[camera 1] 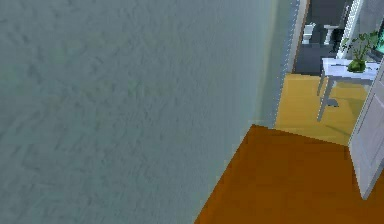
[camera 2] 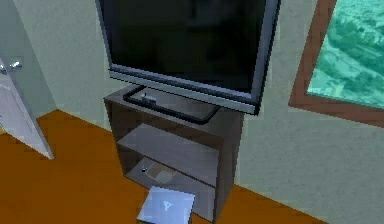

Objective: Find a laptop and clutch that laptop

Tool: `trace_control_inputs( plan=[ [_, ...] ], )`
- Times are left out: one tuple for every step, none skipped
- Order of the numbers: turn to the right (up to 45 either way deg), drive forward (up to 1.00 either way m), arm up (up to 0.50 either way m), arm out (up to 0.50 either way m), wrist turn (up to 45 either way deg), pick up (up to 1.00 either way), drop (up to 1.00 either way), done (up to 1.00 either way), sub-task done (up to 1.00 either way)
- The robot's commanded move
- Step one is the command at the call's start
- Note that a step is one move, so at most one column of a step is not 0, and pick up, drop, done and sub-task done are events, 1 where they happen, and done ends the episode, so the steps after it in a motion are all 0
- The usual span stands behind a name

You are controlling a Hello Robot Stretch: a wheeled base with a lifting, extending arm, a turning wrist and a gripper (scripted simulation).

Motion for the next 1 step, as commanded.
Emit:
trace_control_inputs(
  plan=[
    [0.0, 0.00, 0.00, 0.00, 0.0, 0.00, 0.00, 1.00, 0.00]
  ],
)
